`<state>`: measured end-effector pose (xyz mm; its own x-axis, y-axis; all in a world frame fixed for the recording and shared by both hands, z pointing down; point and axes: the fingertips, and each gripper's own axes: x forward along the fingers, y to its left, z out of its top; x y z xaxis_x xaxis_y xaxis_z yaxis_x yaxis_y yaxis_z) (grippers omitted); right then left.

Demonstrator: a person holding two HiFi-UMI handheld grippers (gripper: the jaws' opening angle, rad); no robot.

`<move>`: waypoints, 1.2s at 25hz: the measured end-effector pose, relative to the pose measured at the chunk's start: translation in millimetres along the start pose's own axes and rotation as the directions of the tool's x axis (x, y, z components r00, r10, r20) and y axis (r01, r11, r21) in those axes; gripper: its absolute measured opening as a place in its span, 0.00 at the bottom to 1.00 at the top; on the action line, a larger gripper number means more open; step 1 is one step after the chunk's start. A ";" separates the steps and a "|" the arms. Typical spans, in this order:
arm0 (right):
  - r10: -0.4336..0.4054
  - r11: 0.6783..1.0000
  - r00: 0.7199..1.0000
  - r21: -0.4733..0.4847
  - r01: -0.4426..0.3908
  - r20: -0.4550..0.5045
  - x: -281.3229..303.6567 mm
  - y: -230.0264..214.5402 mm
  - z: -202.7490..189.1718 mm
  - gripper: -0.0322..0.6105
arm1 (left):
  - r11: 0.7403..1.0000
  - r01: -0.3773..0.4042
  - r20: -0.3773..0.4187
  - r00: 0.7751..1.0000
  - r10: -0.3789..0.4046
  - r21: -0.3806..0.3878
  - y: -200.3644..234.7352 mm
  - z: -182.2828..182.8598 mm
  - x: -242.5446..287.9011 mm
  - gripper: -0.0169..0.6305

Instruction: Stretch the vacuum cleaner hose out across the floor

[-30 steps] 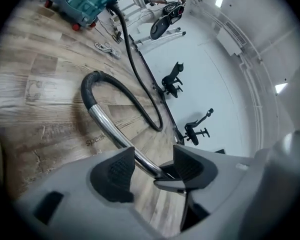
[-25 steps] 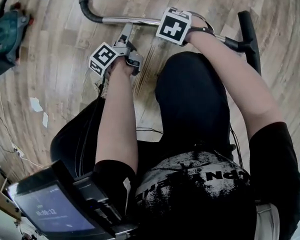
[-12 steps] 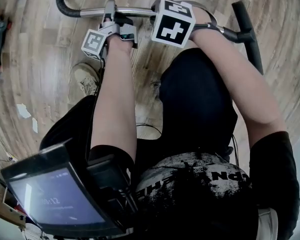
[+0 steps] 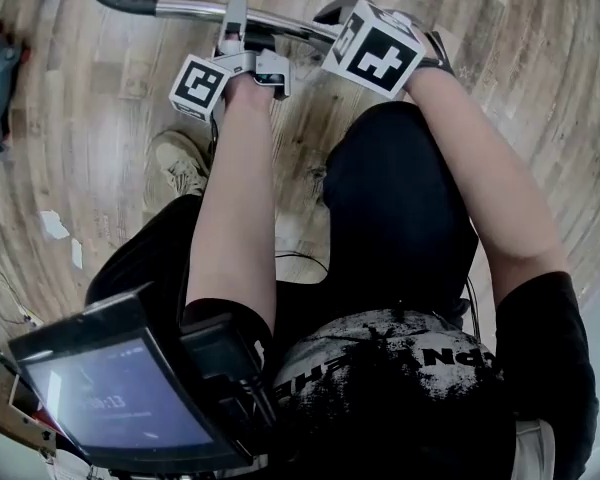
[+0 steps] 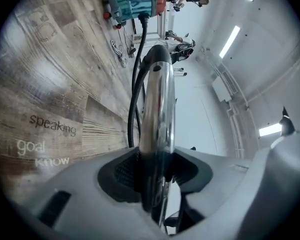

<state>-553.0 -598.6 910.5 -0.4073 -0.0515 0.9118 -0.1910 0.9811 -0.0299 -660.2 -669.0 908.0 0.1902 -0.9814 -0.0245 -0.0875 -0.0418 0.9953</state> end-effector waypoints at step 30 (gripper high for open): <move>-0.217 0.975 0.976 0.043 0.218 -0.033 -208.8 -28.3 125.0 0.18 | 0.977 0.210 -0.240 0.951 -0.194 0.041 -346.3 40.3 62.3 0.23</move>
<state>-574.2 -638.9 669.8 -0.3268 -0.2571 0.9094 -0.3136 0.9373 0.1523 -657.3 -723.3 558.0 0.4329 -0.8803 -0.1939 -0.0857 -0.2543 0.9633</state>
